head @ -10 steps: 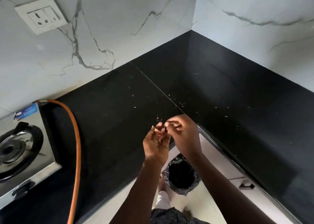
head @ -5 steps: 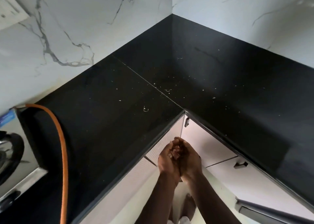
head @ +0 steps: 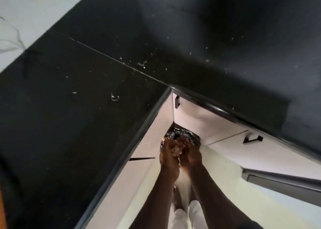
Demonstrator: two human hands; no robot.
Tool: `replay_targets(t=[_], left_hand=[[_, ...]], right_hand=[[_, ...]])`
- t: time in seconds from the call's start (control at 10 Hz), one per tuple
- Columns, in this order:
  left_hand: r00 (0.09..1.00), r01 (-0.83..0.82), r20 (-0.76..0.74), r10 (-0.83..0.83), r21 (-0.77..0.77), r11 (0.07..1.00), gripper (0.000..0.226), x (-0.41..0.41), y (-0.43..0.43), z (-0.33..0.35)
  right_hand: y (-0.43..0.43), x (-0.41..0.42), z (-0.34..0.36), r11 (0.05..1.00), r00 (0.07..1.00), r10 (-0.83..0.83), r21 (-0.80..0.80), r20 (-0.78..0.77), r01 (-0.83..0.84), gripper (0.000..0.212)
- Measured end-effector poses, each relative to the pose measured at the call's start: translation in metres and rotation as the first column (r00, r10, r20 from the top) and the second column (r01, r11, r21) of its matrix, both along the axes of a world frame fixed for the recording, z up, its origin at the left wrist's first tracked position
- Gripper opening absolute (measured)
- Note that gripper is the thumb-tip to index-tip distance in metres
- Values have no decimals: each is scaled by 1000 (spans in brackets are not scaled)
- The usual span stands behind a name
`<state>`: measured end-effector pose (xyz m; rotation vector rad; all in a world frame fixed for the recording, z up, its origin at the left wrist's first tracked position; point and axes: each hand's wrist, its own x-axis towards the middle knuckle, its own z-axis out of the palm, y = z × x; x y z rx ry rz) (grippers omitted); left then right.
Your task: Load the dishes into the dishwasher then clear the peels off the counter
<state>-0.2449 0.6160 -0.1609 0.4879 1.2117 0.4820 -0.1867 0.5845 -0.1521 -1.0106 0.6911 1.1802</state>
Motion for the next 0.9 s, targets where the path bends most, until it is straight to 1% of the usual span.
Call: replay_targets(t=[0.1,0.2,0.3,0.4,0.5,0.6,0.7,0.8,0.9], left_hand=[[999,1,-35,-3,-66,998,40,12,4,-46],[997,-40,-78,31,-124,992,38,20,4,-93],[997,-27,-73,13,-193,981,44,29,-2,-136],[991,3,-131,-31,-205,979,48,33,0,-165],[984,35,-165,-66,-185,982,46,30,4,-196],[974,49,-212,-83,-162,986,58,18,6,-212],[950,205,-212,-228,-124,971,70,8,5,-194],[884,378,-272,-381,-65,923,49,2,1,-163],[793,573,-273,-544,35,819,53,-5,-1,-113]], right_hand=[[1,12,-52,996,999,-37,-79,-16,36,20],[3,18,-105,987,997,-75,-145,-20,71,27],[5,25,-159,976,997,-75,-205,1,73,39],[4,29,-205,970,999,-33,-239,8,34,29],[1,28,-238,974,1000,-26,-226,17,29,14],[-5,23,-248,971,1000,-14,-241,2,14,28],[-15,18,-234,965,999,14,-263,31,-6,34],[-23,17,-191,959,985,137,-264,103,-105,31],[-28,15,-141,926,928,292,-313,230,-213,24]])
